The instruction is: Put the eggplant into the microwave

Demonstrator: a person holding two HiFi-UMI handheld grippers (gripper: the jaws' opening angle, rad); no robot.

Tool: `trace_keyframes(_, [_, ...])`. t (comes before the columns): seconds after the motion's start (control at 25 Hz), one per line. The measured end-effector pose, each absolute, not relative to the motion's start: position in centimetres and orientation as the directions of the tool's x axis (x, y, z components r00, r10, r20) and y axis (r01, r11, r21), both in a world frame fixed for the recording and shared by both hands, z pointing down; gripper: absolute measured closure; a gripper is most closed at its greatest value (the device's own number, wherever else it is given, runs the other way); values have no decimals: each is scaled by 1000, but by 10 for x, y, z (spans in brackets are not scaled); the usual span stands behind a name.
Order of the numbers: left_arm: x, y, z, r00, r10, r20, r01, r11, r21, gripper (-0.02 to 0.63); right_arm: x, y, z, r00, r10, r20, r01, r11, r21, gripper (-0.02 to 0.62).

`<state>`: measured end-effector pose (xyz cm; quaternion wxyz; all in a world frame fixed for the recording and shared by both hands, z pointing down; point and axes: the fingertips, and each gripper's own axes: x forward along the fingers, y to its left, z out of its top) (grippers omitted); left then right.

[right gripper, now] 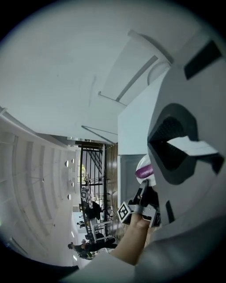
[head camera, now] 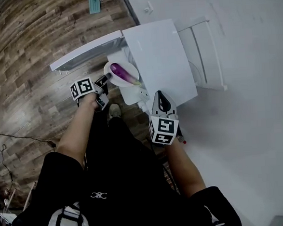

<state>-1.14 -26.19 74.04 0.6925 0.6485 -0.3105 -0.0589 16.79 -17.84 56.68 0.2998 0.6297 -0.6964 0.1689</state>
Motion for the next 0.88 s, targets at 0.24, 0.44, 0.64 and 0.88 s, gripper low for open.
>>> trace_keyframes(0.24, [34,-290,785,845,-407,346,-324,123,938,591,171,-190,577,39,-761,648,-990,59,130,588])
trace_keyframes(0.44, [75,-312,814,868,-372,330,-314,106,944,591,175,-201,582,66,-752,656,-990,31,135,588])
trace_keyframes(0.64, [110,-319,832,887,-327,326,-316,85,945,591,186,-200,583,96,-744,661,-989,3,147,588])
trace_keyframes(0.88, [138,-319,846,881,-311,356,-351,72,933,591,201,-184,590,121,-722,681,-985,-4,171,588])
